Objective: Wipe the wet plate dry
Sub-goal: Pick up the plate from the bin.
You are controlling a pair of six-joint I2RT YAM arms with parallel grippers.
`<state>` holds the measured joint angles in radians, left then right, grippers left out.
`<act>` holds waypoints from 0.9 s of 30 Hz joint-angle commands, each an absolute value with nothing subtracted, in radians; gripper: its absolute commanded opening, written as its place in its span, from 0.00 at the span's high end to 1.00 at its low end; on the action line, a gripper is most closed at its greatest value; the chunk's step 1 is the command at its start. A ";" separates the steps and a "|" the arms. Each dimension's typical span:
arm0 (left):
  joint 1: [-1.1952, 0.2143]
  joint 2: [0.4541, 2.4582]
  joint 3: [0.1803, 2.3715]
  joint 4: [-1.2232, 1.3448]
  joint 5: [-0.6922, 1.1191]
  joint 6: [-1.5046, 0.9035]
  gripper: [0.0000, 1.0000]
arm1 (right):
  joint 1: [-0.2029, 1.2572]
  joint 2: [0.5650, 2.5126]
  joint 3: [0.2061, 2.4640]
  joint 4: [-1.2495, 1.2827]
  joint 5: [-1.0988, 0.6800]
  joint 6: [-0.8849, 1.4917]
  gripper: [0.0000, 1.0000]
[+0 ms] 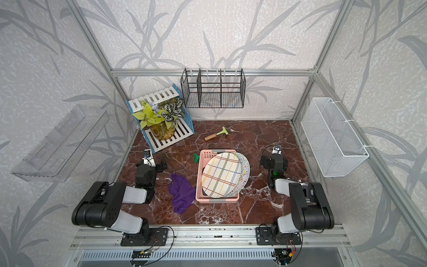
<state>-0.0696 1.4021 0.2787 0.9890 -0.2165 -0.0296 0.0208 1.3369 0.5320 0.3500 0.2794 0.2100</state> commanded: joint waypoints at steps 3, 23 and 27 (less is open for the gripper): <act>-0.195 1.132 0.596 0.295 -0.298 -0.331 0.00 | 0.060 1.099 0.892 -0.414 -0.140 0.545 0.15; -0.484 1.283 0.587 0.164 0.195 -0.685 0.53 | 0.410 1.108 0.833 -0.543 -0.362 0.749 0.56; -0.503 1.357 0.564 0.260 0.252 -0.693 0.57 | 0.438 1.183 0.837 -0.455 -0.376 0.761 0.56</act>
<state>-0.4885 1.3186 0.5804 0.1745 0.1795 -0.6922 0.4194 1.1549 0.8425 -0.5465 -0.3435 0.7422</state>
